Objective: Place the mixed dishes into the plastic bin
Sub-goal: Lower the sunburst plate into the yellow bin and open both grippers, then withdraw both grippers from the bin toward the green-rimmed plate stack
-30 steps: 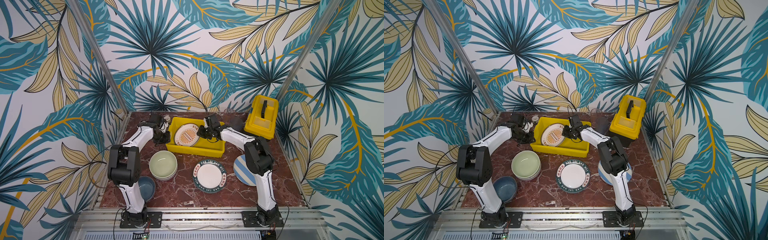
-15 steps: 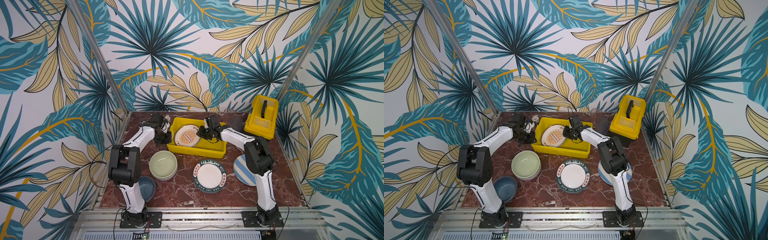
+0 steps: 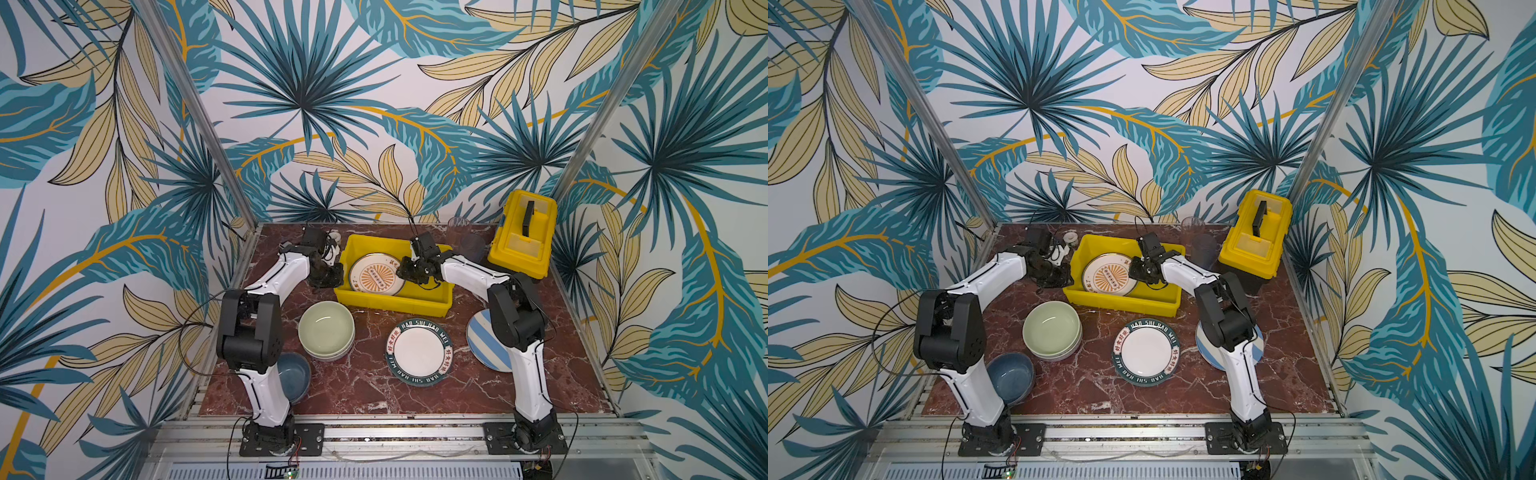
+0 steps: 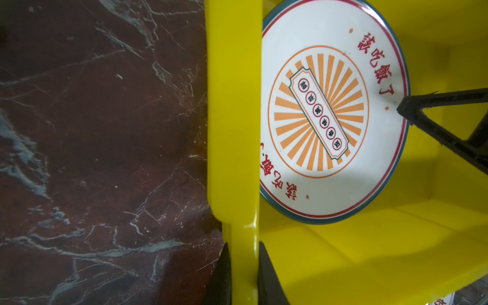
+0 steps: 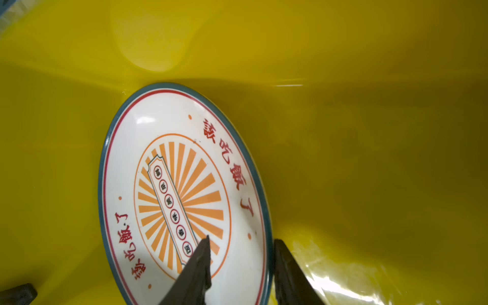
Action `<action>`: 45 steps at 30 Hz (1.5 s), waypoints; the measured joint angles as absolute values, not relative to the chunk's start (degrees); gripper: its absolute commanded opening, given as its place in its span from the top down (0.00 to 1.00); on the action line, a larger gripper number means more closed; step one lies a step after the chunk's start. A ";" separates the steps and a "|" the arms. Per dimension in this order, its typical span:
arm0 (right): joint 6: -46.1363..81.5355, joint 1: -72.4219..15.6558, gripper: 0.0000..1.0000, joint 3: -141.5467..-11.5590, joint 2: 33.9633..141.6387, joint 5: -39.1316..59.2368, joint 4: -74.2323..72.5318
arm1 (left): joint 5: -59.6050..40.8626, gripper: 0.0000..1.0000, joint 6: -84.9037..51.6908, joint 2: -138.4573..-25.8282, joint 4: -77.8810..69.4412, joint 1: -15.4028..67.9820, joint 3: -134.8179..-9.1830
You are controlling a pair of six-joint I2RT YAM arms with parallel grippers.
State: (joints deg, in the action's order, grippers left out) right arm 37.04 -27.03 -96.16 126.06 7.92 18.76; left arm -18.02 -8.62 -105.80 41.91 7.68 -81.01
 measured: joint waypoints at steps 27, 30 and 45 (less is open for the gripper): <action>30.44 -27.03 0.45 -98.08 120.88 3.64 24.99 | -18.26 0.40 -12.25 -101.97 45.21 6.92 -86.61; 29.12 -27.03 0.40 -98.10 118.08 3.60 26.89 | -17.82 0.35 -12.01 -97.80 45.93 6.59 -86.61; 26.55 -27.88 0.41 -70.32 86.54 2.26 26.20 | -22.11 0.35 -12.36 -80.90 47.42 14.26 -77.49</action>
State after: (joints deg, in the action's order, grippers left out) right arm 26.55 -27.88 -70.32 86.54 2.26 26.20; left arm -22.11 -12.36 -80.90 47.42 14.26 -77.49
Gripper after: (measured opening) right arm 0.592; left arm 0.661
